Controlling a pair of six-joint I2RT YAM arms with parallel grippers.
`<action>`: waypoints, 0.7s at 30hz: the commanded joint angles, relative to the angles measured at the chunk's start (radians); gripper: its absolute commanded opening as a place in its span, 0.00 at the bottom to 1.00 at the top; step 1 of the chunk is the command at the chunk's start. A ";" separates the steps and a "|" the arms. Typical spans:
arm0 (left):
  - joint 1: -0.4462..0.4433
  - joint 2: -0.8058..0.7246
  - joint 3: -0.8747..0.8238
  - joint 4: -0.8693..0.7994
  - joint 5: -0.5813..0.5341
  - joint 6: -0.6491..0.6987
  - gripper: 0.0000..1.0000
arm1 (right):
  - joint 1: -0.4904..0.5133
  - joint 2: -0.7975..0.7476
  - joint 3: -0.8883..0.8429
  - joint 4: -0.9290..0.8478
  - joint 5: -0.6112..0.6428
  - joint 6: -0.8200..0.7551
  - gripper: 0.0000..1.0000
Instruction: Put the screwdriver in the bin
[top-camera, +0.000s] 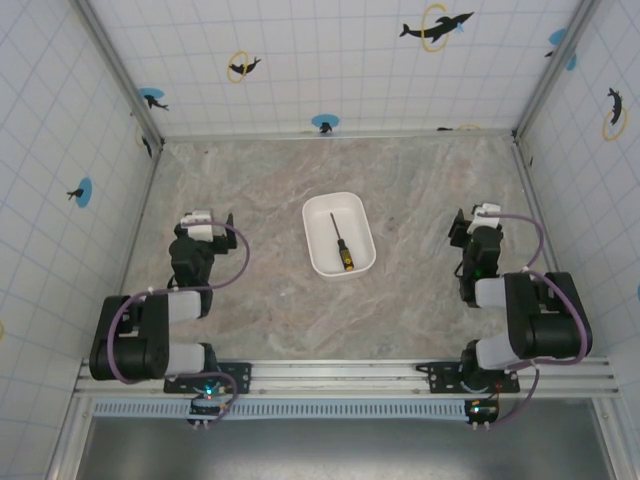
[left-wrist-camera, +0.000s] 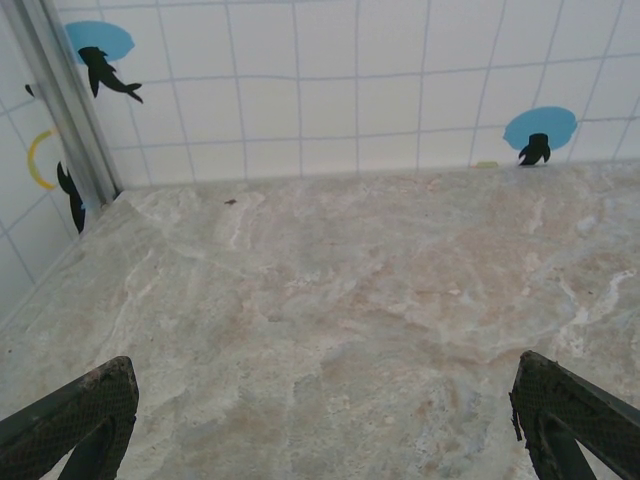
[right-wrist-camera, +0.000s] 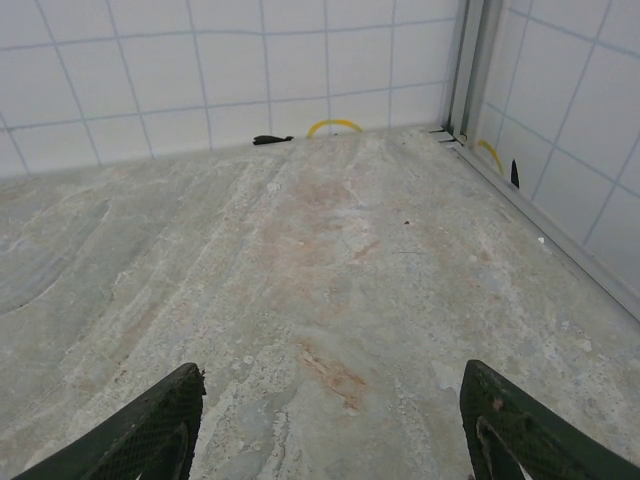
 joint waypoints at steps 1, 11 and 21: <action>0.011 0.027 -0.008 0.067 0.025 -0.003 0.97 | 0.001 0.005 -0.010 0.053 0.009 0.002 0.69; 0.014 0.155 0.021 0.133 0.030 -0.003 0.97 | 0.003 0.008 0.001 0.035 0.013 -0.001 0.72; 0.013 0.155 0.031 0.110 -0.016 -0.015 0.97 | -0.003 0.013 0.032 -0.017 0.004 0.002 0.89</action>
